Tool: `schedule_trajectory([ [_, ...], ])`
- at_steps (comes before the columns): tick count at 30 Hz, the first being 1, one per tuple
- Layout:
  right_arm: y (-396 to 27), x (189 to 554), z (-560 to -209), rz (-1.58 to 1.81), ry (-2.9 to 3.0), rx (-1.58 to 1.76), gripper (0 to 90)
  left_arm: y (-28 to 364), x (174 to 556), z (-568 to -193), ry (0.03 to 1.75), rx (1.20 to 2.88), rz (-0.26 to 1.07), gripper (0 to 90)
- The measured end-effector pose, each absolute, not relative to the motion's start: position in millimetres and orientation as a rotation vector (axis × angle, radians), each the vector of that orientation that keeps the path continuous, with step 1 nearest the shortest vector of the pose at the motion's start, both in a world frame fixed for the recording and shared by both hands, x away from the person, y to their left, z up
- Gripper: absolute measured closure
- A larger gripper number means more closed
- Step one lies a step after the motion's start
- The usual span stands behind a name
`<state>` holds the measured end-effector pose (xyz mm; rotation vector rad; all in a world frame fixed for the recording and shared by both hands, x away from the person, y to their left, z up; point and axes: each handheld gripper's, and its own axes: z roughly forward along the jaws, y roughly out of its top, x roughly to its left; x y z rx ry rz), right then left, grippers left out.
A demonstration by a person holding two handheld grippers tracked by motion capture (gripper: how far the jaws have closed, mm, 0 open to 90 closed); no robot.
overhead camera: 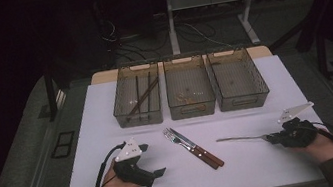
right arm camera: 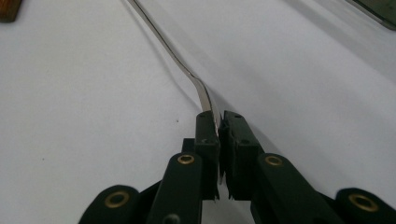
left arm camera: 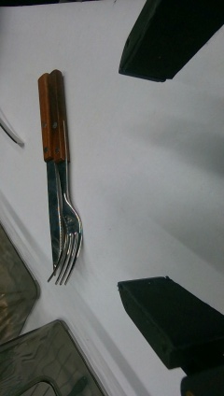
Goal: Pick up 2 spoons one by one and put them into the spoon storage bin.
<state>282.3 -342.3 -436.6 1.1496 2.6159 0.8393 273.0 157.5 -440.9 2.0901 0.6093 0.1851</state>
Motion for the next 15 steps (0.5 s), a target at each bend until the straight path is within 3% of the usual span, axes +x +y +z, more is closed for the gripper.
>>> schedule_trajectory([
  [15, -340.9, 285.9, -428.2, 0.903, 2.494, 1.241, 84.7, 156.9, 273.1, -441.3, 0.609, 2.089, 0.184, 0.0],
])
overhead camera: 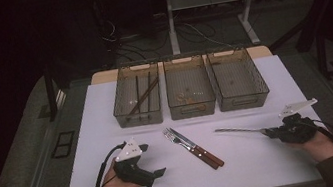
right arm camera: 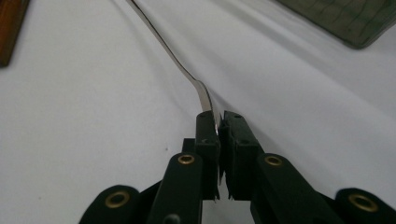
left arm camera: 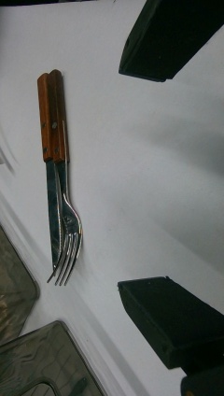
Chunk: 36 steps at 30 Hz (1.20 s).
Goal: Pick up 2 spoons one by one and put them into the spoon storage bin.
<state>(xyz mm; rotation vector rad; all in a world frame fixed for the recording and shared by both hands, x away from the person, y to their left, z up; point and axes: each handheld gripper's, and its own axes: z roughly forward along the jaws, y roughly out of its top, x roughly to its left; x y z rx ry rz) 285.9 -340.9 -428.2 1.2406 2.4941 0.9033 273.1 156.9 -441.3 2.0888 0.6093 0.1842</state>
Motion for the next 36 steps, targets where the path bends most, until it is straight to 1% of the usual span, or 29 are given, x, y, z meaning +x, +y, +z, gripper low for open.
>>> schedule_trajectory([
  [14, -332.4, 293.4, -409.0, 0.981, 2.382, 1.259, 84.8, 156.7, 273.4, -441.6, 0.607, 2.093, 0.185, 0.0],
  [31, -322.0, 309.3, -385.8, 1.043, 2.262, 1.324, 84.8, 156.5, 274.0, -442.1, 0.608, 2.099, 0.185, 0.0],
  [36, -315.4, 318.9, -376.9, 1.069, 2.231, 1.315, 84.8, 156.6, 274.1, -442.2, 0.609, 2.098, 0.184, 0.0],
])
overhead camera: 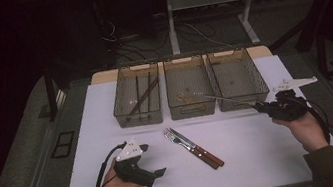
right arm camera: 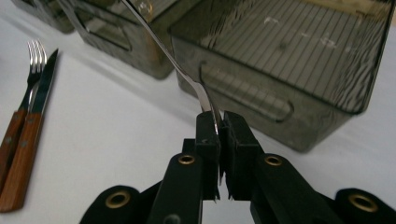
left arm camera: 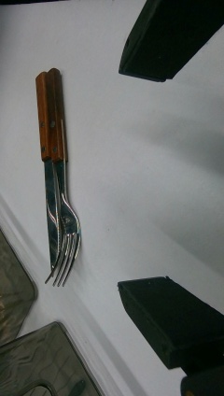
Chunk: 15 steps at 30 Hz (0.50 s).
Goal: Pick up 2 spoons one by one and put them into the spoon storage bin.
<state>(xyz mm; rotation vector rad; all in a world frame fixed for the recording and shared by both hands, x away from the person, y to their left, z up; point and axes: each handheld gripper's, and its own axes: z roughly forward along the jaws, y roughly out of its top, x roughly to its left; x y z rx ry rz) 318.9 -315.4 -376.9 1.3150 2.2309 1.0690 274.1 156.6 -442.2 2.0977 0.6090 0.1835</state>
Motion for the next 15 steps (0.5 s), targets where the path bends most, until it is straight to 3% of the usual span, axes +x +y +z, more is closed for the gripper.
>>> schedule_trajectory([
  [15, -266.8, 365.7, -369.6, 1.042, 2.208, 1.318, 84.8, 156.4, 274.2, -442.3, 0.604, 2.097, 0.179, 0.0],
])
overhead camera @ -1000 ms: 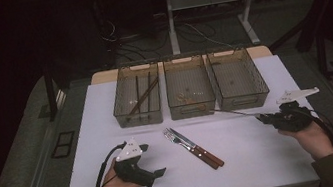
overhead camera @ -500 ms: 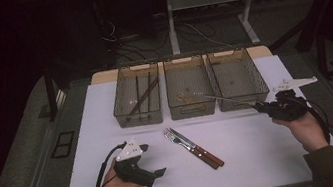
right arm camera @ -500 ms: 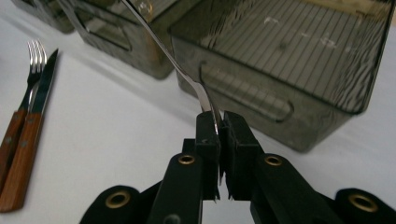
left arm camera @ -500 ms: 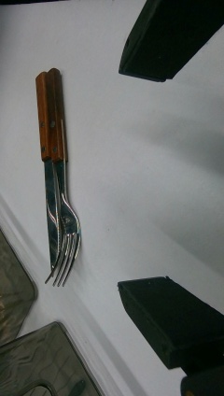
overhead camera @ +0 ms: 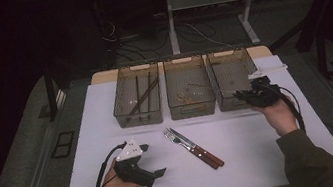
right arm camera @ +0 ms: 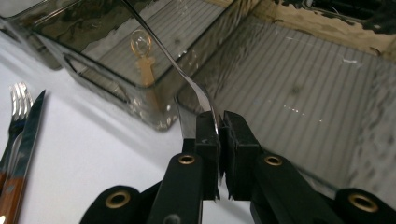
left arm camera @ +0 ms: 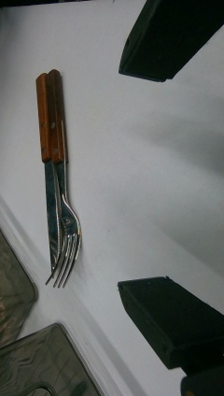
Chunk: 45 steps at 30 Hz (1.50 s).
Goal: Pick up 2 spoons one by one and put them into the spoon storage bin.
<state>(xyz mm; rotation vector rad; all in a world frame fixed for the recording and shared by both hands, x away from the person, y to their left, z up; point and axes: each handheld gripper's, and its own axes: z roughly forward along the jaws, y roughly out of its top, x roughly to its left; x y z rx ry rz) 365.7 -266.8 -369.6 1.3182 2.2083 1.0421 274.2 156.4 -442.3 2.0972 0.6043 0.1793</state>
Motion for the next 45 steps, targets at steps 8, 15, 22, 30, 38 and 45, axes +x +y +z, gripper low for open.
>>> schedule_trajectory([
  [8, -236.1, 395.4, -367.8, 0.970, 2.205, 1.325, 84.8, 156.4, 274.2, -442.2, 0.599, 2.096, 0.177, 0.0],
  [15, -216.1, 418.9, -366.0, 0.956, 2.204, 1.348, 84.8, 155.6, 273.8, -442.4, 0.600, 2.084, 0.171, 0.0],
  [22, -200.7, 432.1, -371.1, 0.923, 2.213, 1.355, 84.8, 154.9, 273.7, -442.9, 0.603, 2.081, 0.162, 0.0],
  [30, -188.0, 436.4, -373.4, 0.892, 2.218, 1.350, 84.8, 154.4, 273.3, -442.9, 0.603, 2.077, 0.159, 0.0],
  [38, -186.9, 436.2, -372.9, 0.933, 2.227, 1.338, 73.0, 154.1, 273.3, -443.1, 0.601, 2.077, 0.157, 0.0],
  [45, -189.2, 434.2, -369.9, 0.973, 2.237, 1.319, 65.7, 154.1, 273.3, -443.1, 0.601, 2.078, 0.158, 0.0],
])
